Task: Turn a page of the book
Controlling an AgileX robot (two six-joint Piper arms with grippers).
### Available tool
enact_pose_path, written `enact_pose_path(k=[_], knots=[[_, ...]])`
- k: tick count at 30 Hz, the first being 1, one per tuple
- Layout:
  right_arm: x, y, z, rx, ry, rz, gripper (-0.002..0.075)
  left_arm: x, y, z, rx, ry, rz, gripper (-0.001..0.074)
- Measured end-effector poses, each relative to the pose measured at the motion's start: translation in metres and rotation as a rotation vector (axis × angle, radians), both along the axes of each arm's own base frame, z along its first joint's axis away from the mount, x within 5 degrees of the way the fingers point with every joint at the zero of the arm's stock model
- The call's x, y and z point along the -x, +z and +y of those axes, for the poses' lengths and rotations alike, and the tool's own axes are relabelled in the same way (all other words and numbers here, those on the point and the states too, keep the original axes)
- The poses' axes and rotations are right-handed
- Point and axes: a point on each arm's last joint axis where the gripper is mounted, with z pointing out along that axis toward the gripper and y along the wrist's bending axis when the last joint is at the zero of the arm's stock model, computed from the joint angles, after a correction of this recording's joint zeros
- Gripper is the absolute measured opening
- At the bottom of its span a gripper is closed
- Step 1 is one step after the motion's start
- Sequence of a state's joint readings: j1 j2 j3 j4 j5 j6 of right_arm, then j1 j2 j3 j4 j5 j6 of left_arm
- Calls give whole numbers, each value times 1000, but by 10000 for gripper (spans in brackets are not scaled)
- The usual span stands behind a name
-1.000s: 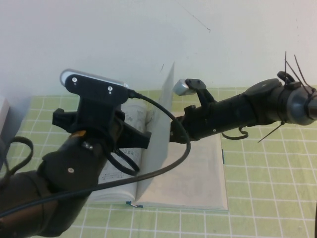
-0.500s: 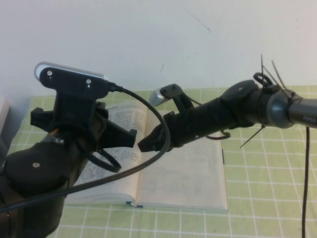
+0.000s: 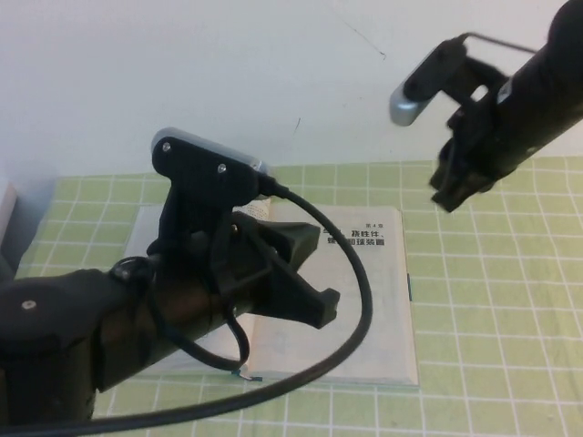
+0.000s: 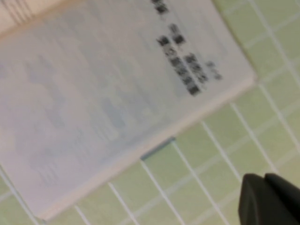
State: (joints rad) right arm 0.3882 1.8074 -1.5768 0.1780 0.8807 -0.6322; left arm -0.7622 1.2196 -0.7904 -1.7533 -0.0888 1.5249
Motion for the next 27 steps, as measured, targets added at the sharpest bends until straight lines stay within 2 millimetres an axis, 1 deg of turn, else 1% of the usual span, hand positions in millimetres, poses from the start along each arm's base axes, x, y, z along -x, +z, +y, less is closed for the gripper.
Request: enact_pose_path(k=[4, 6, 7, 8, 9, 12, 16, 17, 19, 21, 23, 27], knots=[[23, 45, -27, 110, -92, -93, -2, 10, 11, 2, 44, -61, -30, -4], [42, 73, -38, 108, -119, -152, -2, 16, 17, 7, 59, -62, -48, -4], [50, 83, -41, 101, -127, -171, -2, 19, 18, 11, 64, -63, -58, -4], [62, 98, -46, 80, -144, -198, -2, 23, 19, 13, 71, -69, -61, -4], [69, 105, -49, 71, -152, -209, -2, 27, 20, 15, 81, -82, -67, -4], [103, 137, -63, 27, -182, -271, -2, 40, 26, 20, 121, -144, -85, -4], [148, 161, -85, -7, -234, -345, -2, 55, 30, 22, 161, -234, -100, -4], [160, 163, -90, -12, -252, -355, -2, 57, 30, 22, 168, -254, -99, -4], [179, 159, -100, -17, -282, -353, -2, 59, 29, 21, 169, -278, -97, -4], [200, 152, -109, -26, -310, -352, -2, 60, 28, 21, 164, -291, -101, -4], [217, 142, -116, -40, -332, -344, -2, 61, 28, 21, 147, -298, -114, -4], [251, 115, -130, -85, -369, -357, -2, 63, 29, 24, 105, -308, -158, -4]])
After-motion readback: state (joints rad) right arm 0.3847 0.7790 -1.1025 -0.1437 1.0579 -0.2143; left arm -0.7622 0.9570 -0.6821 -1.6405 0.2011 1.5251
